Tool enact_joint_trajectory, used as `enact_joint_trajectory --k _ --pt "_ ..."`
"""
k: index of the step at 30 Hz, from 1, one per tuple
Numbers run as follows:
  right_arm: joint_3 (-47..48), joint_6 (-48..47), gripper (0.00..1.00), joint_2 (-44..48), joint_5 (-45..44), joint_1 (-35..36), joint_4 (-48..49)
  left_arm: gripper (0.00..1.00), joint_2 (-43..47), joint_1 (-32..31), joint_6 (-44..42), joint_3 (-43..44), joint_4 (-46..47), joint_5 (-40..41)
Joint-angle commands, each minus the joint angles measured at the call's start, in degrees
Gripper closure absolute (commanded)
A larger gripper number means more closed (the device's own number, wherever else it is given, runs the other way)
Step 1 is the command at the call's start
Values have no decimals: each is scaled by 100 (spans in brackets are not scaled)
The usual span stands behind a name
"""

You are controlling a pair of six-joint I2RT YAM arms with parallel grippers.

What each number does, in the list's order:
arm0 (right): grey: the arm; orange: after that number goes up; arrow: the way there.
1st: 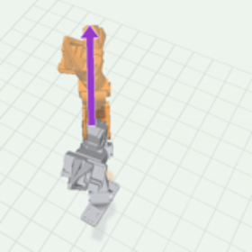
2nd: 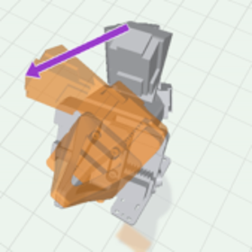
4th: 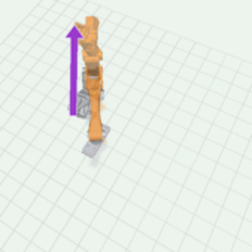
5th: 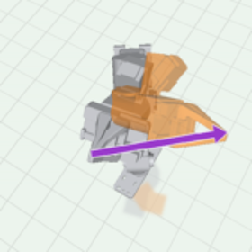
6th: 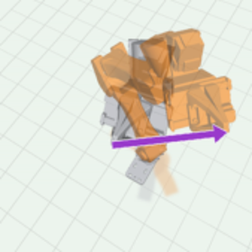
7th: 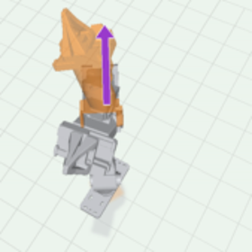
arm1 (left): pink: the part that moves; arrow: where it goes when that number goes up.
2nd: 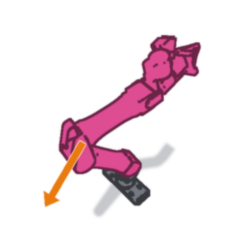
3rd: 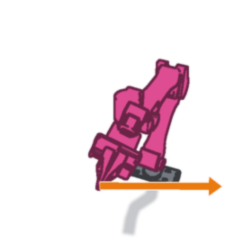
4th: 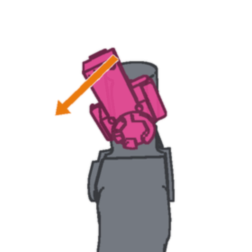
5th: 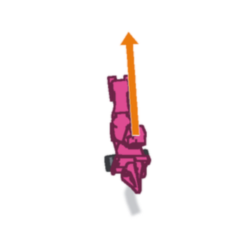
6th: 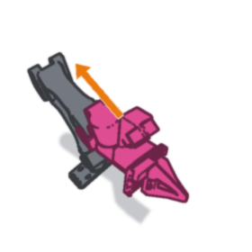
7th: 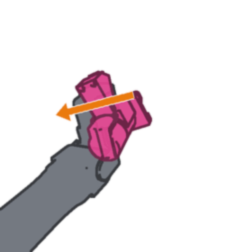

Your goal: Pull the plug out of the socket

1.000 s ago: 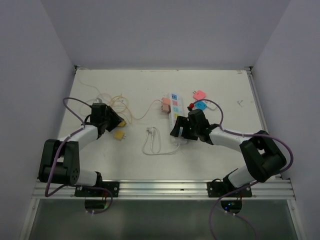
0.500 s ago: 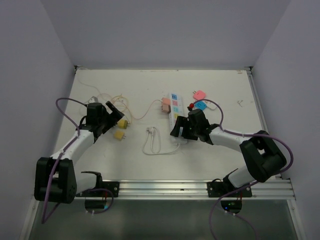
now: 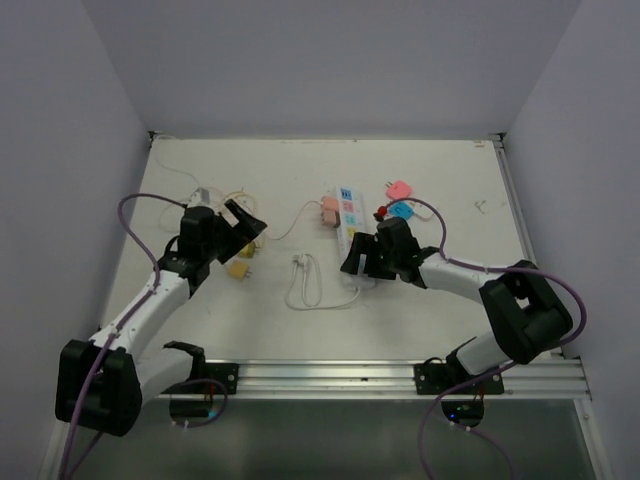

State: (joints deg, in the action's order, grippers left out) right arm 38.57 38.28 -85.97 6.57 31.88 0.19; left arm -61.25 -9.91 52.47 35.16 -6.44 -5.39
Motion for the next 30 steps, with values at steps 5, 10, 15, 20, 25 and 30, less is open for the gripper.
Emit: enact_joint_trajectory --k 5,10,15,20,25,30 --pt "-104 -348 100 -359 283 -41 -810 2 -685 -1169 509 606 538 371" --pt "-104 -400 100 -367 433 -50 -748 6 -1204 -1575 677 1036 854 776" --pt "-113 -418 100 -385 494 -50 -713 13 -1854 -1918 809 1475 1012 986" --pt "-113 -418 100 -429 556 -50 -678 18 -2592 -2207 870 1977 1030 1145" --pt "-121 -427 100 -403 626 -50 -643 22 -3189 -2313 949 2382 960 1259" --pt "-130 -418 100 -420 661 -50 -608 30 -3595 -2349 1011 2548 1030 1260"
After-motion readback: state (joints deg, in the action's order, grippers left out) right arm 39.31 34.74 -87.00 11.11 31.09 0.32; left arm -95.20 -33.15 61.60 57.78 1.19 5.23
